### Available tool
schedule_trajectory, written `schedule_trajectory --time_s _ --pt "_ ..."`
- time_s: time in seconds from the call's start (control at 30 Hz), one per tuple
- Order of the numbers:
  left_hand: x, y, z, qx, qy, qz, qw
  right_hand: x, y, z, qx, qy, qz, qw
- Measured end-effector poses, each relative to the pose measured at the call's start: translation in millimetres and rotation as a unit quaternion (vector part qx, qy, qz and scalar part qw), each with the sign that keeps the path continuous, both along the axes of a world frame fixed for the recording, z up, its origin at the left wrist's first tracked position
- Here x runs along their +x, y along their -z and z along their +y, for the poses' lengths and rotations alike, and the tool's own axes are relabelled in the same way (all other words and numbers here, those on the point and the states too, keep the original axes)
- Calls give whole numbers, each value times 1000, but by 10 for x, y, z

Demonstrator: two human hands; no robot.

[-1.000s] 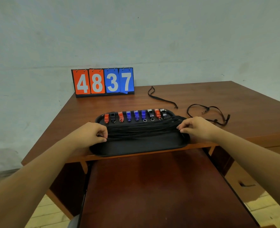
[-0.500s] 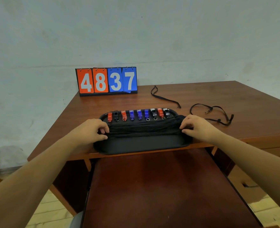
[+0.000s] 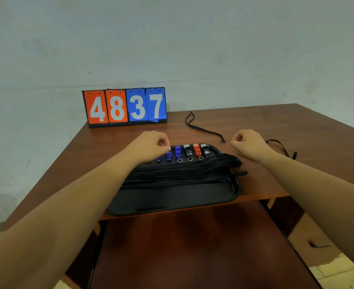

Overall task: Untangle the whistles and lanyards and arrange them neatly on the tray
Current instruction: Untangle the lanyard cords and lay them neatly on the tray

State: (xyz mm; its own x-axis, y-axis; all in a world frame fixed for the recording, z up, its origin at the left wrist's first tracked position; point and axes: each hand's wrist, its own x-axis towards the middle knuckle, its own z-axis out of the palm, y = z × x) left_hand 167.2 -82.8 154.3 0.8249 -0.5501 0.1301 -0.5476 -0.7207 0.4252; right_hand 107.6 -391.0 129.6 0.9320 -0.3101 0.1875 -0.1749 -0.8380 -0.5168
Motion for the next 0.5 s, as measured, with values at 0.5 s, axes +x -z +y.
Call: schedule_trajectory --time_s 0.5 --pt "651 90 -1075 0 15 -41 999 1125 455 -259 -82 50 69 993"
